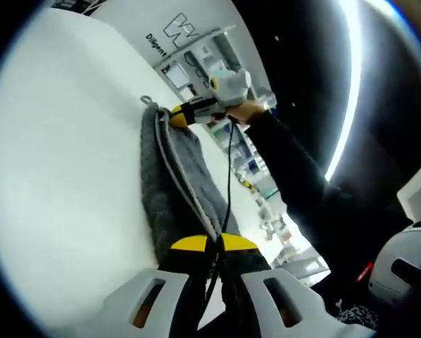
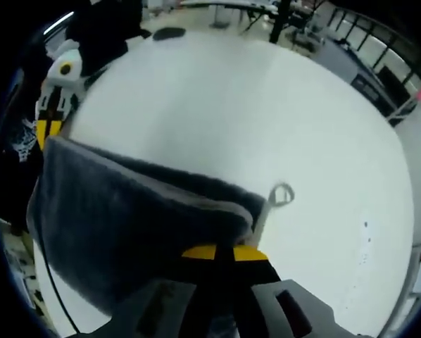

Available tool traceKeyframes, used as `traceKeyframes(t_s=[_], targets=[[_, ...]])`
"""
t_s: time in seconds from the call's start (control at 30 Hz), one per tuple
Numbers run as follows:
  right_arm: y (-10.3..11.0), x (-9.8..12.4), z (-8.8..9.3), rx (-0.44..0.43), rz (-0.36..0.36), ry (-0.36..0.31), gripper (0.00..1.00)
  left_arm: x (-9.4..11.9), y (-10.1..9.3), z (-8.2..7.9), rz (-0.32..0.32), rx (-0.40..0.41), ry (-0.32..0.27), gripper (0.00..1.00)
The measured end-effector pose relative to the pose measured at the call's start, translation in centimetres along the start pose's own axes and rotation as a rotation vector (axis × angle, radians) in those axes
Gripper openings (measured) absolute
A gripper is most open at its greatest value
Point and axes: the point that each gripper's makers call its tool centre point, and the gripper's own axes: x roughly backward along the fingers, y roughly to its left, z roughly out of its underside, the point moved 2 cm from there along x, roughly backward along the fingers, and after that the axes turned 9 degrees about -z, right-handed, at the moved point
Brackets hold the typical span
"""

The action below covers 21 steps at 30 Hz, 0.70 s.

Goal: Open the folded towel by lifting each exposed corner and separating the folded layers until the towel lies flat within the target outline without major curled edges

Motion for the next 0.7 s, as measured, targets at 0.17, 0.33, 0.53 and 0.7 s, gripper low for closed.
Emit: traceKeyframes(t_s=[0.17,0.33,0.53,0.7], targets=[[0.1,0.7,-0.1,0.01,0.005,-0.034,0.0,0.1,0.1,0.0,-0.002,-0.001,-0.001,0.02],[0.3,1.3,-0.1,0.013,0.01,-0.062,0.0,0.2,0.2,0.0,-0.002,-0.007,-0.002,0.02],[0.6,1.8,-0.5,0.031,0.023,-0.095,0.0,0.3,0.1,0.0,-0.002,-0.017,-0.007,0.01],[0.7,2.4,-0.5,0.034,0.033,-0.13,0.0,0.3,0.0,0.1,-0.001,-0.025,-0.007,0.01]])
